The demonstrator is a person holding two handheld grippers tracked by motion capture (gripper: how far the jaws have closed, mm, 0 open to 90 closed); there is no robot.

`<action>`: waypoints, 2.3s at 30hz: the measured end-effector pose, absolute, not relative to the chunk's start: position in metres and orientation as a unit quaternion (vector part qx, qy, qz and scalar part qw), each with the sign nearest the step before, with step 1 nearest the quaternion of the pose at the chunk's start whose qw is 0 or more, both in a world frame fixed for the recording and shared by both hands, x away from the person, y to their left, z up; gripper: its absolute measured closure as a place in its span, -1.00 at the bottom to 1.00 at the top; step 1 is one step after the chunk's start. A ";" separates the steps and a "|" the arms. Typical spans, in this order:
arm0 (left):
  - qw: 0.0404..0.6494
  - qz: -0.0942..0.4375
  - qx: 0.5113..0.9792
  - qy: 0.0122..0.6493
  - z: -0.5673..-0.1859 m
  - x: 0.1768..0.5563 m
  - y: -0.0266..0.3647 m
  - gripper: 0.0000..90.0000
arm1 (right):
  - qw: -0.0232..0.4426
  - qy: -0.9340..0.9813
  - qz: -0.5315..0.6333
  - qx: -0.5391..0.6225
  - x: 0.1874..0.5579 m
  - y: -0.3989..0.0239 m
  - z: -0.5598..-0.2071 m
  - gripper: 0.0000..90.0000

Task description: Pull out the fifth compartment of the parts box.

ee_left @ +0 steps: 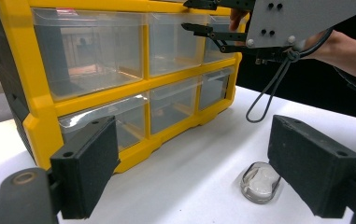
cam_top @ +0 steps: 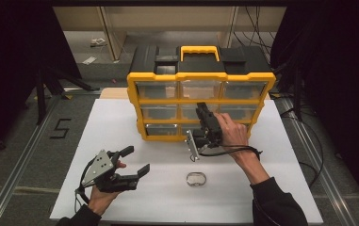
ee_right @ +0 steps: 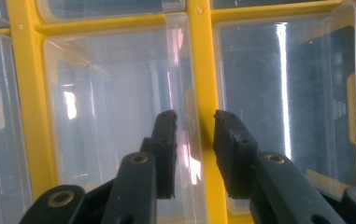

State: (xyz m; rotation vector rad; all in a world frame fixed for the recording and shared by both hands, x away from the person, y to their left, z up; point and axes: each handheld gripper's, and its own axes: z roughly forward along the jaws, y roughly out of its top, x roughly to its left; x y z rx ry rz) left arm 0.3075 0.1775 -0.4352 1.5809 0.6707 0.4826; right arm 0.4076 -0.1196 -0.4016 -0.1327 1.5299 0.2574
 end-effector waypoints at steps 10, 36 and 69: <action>0.628 0.211 0.690 0.293 -0.435 0.307 0.178 -0.64 | 0.710 0.692 0.110 -0.066 0.407 -0.119 -0.403 0.72; 0.628 0.213 0.689 0.293 -0.435 0.307 0.178 -0.64 | 0.718 0.683 0.101 -0.082 0.393 -0.121 -0.406 0.76; 0.628 0.214 0.688 0.292 -0.435 0.307 0.178 -0.64 | 0.721 0.678 0.107 -0.098 0.365 -0.124 -0.409 0.77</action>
